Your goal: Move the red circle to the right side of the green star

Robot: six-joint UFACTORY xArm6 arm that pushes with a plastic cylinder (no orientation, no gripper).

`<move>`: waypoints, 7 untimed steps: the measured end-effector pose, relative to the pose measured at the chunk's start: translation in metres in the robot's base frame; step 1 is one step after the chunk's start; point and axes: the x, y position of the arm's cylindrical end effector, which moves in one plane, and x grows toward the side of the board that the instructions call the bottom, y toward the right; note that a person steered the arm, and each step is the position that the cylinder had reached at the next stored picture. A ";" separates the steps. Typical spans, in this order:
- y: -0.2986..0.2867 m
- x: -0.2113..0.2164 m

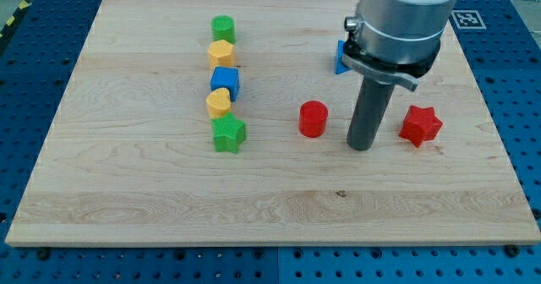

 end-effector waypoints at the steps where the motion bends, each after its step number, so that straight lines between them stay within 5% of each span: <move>1: 0.002 -0.022; 3: 0.002 -0.050; 7: -0.040 -0.023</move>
